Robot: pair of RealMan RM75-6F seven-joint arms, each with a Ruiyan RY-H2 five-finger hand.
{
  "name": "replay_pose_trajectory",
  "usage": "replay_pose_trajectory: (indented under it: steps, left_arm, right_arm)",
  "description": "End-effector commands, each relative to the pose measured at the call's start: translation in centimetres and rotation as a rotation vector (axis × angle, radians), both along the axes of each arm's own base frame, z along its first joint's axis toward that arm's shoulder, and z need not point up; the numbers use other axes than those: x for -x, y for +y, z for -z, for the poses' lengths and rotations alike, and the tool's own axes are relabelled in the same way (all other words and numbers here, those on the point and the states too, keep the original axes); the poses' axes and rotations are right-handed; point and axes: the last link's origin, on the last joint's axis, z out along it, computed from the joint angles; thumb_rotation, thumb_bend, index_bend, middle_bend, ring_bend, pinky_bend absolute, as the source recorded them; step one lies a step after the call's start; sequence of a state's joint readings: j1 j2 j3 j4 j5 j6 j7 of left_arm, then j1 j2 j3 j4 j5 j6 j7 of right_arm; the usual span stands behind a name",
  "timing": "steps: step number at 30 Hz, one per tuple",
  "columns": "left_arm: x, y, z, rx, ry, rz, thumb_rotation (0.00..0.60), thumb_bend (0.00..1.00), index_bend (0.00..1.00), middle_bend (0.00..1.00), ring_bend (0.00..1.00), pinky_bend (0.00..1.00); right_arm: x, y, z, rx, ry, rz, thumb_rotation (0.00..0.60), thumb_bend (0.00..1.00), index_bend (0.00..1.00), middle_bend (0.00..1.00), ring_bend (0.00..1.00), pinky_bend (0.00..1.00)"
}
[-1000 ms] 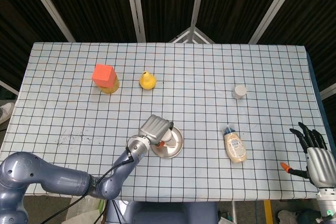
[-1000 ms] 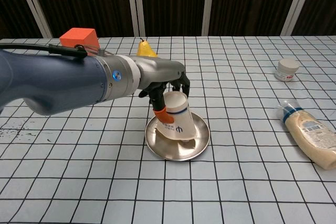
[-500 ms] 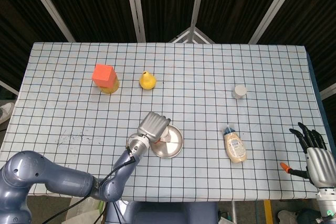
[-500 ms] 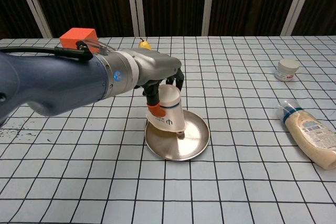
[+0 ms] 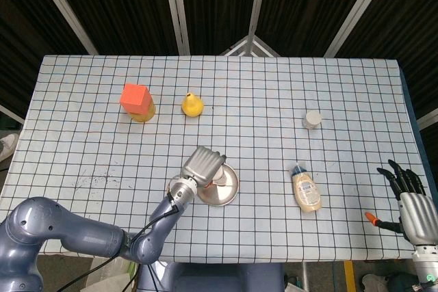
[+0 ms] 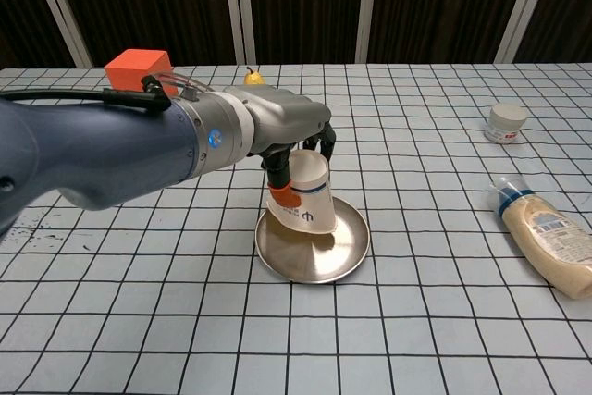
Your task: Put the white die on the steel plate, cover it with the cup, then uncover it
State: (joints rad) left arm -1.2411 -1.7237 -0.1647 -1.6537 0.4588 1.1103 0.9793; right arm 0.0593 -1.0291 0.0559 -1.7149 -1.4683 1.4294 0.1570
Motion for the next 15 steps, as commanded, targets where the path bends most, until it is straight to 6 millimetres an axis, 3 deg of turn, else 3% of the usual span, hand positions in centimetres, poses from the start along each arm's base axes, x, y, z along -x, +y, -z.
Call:
replay_pose_trajectory:
  steps: [1,15]
  left_arm:
    - [0.1,-0.1,0.5,-0.010,-0.004,0.040,0.600,0.40,0.45,0.45,0.67,0.74]
    - [0.5,-0.3,2.2,0.011,0.003,0.047,0.600,0.35,0.37,0.40,0.67,0.73]
  right_arm:
    - [0.0,0.0,0.0,-0.001,0.000,-0.002,0.600,0.14,0.18,0.03,0.10,0.00]
    - [0.0,0.1,-0.1,0.000,-0.003,-0.002,0.600,0.14,0.18,0.03,0.10,0.00]
